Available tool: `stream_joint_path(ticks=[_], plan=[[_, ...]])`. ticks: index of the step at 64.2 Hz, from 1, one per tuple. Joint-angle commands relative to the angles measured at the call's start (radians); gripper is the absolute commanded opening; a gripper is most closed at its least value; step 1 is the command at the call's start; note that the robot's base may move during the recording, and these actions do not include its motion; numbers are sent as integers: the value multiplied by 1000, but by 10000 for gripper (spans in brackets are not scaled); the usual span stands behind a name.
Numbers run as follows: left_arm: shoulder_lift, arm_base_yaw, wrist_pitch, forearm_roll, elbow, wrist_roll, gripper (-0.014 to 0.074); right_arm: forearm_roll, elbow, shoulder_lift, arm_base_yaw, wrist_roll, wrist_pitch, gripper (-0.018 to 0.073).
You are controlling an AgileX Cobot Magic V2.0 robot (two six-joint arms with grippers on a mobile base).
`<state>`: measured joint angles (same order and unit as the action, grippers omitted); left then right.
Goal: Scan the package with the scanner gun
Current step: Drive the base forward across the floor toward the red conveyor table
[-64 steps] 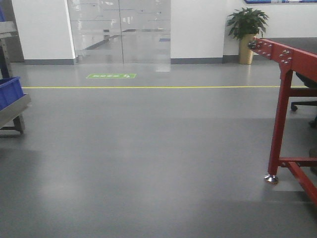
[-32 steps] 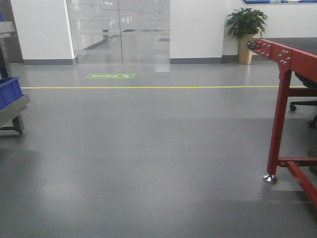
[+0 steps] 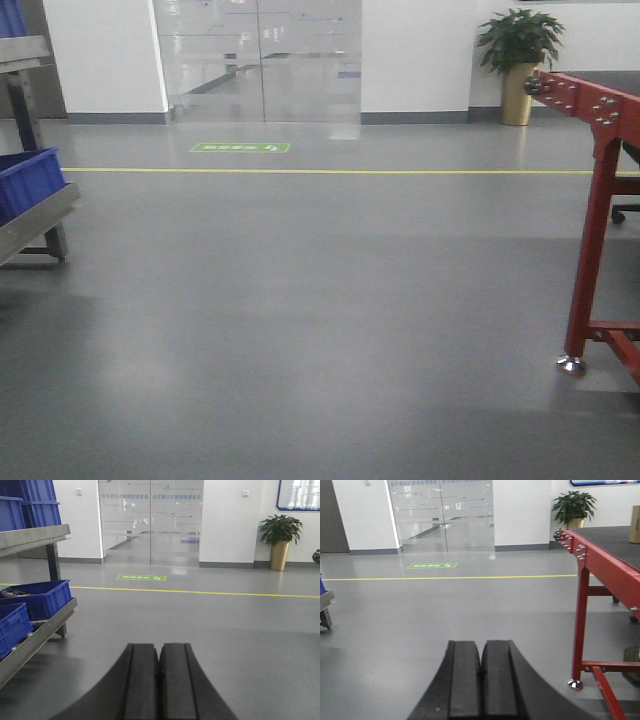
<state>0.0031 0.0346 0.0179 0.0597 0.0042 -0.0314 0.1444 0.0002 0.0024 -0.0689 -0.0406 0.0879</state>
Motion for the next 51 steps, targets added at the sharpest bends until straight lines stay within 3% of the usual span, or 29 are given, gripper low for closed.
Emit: stream_joint_path(ticks=[1, 12, 26, 51], plan=[[-3, 2, -18, -4, -4, -2, -111, -2, 0, -2, 0, -3, -20, -163], [-3, -15, -18, -4, -4, -2, -111, -2, 0, -2, -19, -3, -20, -163], [-3, -83, -18, -4, -4, -2, -111, -2, 0, -2, -94, -3, -20, -163], [-3, -89, -18, -4, -4, -2, -111, -2, 0, -2, -62, -3, -20, -163]])
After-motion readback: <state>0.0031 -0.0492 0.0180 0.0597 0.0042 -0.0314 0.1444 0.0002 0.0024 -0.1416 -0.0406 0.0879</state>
